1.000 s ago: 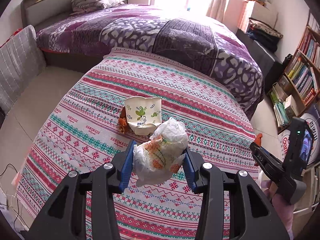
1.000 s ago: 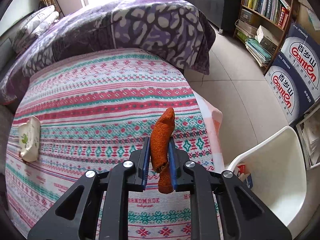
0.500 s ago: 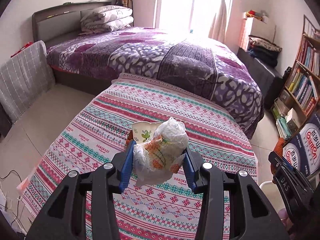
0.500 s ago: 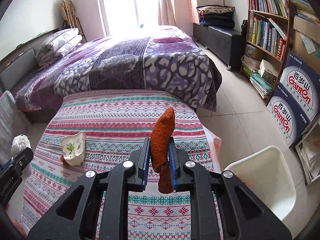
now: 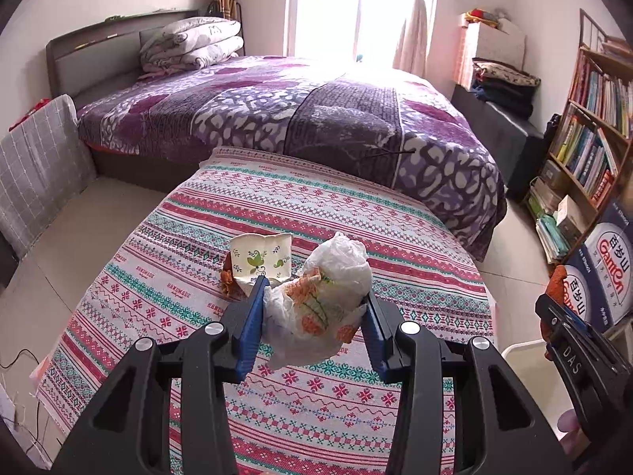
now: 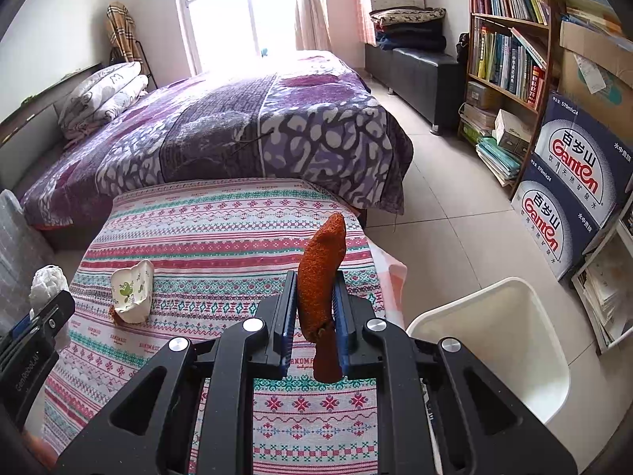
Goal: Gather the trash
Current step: 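Carry the orange peel and white bag toward the white bin with both tools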
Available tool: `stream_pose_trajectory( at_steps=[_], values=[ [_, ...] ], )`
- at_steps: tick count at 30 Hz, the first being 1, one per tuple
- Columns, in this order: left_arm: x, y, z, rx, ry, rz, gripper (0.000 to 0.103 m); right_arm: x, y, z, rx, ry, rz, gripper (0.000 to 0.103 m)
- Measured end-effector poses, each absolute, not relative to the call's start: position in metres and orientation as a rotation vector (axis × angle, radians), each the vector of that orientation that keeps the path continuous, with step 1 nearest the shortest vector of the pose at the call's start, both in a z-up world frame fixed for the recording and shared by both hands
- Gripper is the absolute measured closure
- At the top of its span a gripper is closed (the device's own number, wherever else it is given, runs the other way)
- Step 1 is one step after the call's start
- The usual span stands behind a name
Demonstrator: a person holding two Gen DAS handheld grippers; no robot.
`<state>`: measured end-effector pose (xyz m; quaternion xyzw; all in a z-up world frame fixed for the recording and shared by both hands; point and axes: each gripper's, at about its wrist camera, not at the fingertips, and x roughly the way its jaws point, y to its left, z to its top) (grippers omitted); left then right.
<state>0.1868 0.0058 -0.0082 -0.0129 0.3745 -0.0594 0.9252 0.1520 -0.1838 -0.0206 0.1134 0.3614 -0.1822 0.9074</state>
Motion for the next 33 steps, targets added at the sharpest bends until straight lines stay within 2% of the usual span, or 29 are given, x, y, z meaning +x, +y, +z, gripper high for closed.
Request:
stream_pose_trajectory(
  at_steps=[33],
  values=[
    [0.151,-0.114,-0.017,0.080,0.799,-0.330,0.058,0.088,-0.303,-0.033,0.417,0.825,-0.605,0.085]
  ],
)
